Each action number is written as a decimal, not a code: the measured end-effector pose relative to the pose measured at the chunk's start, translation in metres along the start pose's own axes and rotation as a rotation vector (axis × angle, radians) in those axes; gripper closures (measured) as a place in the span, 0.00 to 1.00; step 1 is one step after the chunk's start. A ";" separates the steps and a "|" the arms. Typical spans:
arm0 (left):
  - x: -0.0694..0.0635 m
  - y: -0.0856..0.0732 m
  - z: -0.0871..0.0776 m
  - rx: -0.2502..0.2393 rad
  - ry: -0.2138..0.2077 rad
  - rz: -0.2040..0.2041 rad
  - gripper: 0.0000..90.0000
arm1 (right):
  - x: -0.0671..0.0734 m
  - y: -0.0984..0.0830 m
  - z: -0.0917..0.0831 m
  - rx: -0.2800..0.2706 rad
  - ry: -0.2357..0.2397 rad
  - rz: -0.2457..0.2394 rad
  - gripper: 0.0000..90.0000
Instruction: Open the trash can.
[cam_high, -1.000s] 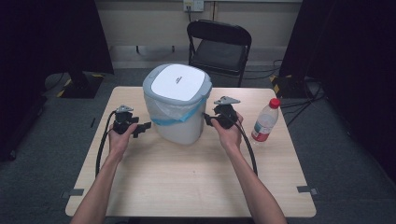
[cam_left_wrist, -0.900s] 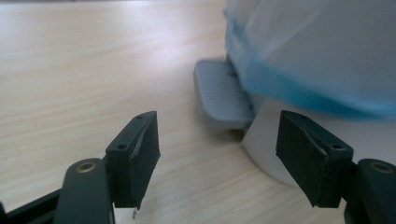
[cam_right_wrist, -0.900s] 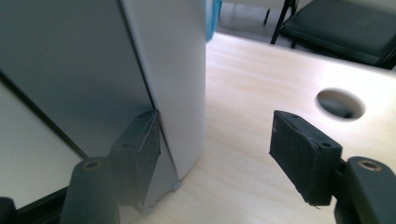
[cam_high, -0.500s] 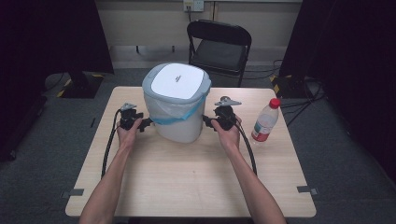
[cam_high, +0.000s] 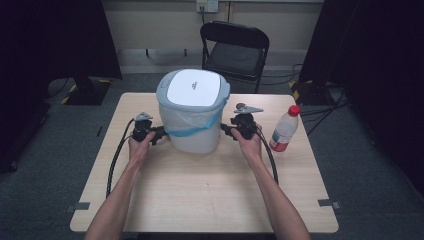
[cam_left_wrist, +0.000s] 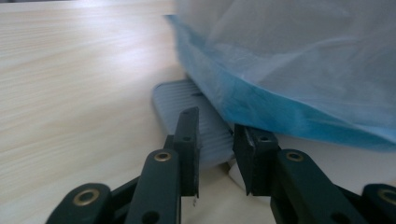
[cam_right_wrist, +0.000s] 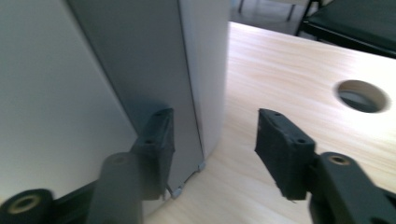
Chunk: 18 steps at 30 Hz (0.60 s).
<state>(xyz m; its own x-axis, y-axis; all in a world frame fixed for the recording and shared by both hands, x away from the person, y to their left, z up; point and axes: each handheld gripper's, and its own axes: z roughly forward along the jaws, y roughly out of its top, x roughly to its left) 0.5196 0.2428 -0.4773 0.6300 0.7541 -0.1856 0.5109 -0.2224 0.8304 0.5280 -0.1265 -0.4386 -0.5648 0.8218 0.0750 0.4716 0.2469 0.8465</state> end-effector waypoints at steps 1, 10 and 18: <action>-0.007 -0.003 0.001 -0.003 0.002 0.024 0.71 | -0.003 0.000 -0.001 0.000 -0.009 0.002 0.57; -0.044 -0.029 -0.020 -0.014 -0.021 0.047 0.69 | 0.000 -0.001 -0.009 0.013 -0.026 -0.003 0.73; -0.072 -0.051 -0.055 0.056 0.003 0.146 0.41 | 0.012 -0.009 -0.013 0.005 0.013 0.022 0.49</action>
<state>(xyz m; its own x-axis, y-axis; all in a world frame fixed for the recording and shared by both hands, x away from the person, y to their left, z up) 0.4159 0.2335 -0.4774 0.6985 0.7128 -0.0633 0.4459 -0.3643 0.8176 0.5076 -0.1255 -0.4388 -0.5626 0.8206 0.1003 0.4878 0.2315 0.8417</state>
